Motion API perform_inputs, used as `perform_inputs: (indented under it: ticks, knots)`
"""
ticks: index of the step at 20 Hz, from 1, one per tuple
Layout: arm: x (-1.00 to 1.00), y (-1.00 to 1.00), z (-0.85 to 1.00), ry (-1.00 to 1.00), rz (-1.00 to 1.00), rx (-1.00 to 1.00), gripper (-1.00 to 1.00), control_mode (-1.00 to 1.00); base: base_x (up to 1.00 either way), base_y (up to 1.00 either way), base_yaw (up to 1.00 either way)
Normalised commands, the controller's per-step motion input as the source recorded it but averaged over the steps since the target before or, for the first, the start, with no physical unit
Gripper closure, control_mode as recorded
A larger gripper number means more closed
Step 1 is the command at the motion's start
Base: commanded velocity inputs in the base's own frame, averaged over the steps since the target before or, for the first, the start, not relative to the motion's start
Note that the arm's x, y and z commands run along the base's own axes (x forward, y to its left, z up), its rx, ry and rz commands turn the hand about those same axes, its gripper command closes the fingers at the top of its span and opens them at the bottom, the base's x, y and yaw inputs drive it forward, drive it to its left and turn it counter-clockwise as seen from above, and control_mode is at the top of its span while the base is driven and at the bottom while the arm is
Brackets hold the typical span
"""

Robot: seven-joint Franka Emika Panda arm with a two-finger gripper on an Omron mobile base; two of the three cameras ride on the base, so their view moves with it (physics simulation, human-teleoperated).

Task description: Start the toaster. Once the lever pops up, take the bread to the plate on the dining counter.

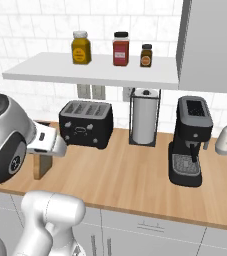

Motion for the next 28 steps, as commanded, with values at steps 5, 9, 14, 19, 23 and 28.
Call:
perform_inputs:
  ticks: [5,9,14,19,23,28]
  knots:
    - [-0.13,0.0,0.0,0.0,0.0,0.0,1.0,-1.0,0.0,0.0,0.0]
    - [-0.13,0.0,0.0,-0.01,0.0,0.0,1.0,1.0,-0.26,0.0,0.0]
    - [0.0,0.0,0.0,0.0,0.0,0.0,1.0,1.0,-0.98,0.08,0.0]
    - [0.0,0.0,0.0,0.0,0.0,0.0,1.0,1.0,-0.95,0.39,-0.07]
    - [0.0,0.0,0.0,0.0,0.0,0.0,1.0,1.0,-0.41,0.35,-0.73]
    - [0.0,0.0,0.0,0.0,0.0,0.0,1.0,1.0,-0.02,0.29,-0.93]
